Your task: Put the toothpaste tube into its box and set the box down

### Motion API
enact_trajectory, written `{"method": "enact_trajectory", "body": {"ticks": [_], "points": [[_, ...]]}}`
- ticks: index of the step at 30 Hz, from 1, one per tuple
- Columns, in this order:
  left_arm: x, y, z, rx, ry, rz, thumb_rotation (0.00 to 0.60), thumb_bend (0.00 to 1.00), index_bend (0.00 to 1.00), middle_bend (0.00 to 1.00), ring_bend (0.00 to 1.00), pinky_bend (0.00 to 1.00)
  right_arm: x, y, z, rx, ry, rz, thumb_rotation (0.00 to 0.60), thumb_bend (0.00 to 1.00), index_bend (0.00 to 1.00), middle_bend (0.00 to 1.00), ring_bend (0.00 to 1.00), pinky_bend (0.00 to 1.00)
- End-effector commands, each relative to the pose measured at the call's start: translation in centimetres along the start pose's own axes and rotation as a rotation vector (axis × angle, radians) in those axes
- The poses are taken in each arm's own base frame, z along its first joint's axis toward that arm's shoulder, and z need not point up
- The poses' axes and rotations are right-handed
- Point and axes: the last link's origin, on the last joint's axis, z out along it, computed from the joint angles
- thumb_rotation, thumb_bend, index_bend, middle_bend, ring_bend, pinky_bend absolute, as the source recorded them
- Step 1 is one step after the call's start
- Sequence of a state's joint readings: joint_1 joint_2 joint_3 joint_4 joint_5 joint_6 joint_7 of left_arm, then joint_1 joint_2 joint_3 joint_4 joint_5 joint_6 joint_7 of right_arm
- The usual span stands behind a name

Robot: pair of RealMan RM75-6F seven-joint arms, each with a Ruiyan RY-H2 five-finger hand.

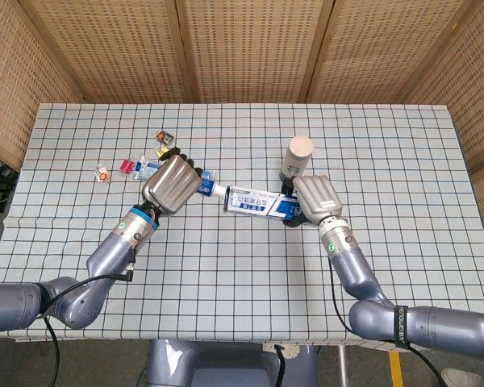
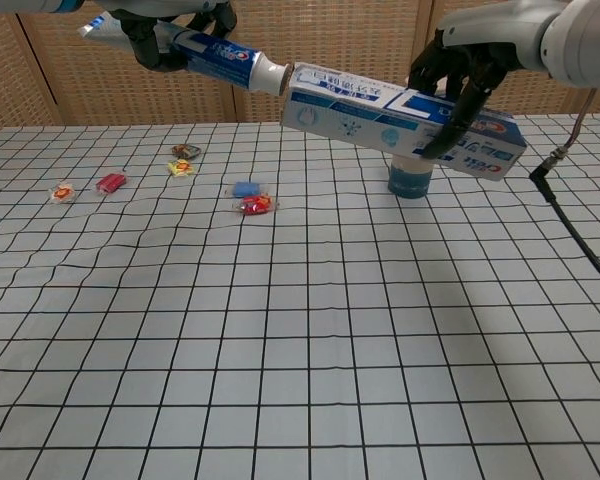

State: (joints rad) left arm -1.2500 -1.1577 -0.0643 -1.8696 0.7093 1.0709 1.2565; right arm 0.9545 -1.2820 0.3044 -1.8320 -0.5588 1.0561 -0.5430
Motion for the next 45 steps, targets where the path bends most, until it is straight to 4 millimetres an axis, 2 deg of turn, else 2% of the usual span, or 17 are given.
{"method": "enact_trajectory", "body": {"ticks": [1,29,45], "points": [[0.2,0.1,0.1,-0.001,0.005,-0.005,0.6,0.74,0.85,0.54,0.51,0.48,-0.1,-0.1,0.0,0.001,-0.002,0.002,0.6,0.33,0.73,0.52,0.54,0.61],[0.6,1.6,0.2,-0.023,0.004,0.019,0.6,0.75,0.85,0.54,0.51,0.48,-0.6,0.1,0.0,0.003,-0.012,0.012,0.6,0.33,0.73,0.52,0.54,0.61],[1.6,2.8,0.7,-0.032,0.03,0.032,0.6,0.75,0.85,0.54,0.51,0.48,-0.7,-0.3,0.0,0.011,-0.017,0.036,0.6,0.33,0.73,0.52,0.54,0.61]]}}
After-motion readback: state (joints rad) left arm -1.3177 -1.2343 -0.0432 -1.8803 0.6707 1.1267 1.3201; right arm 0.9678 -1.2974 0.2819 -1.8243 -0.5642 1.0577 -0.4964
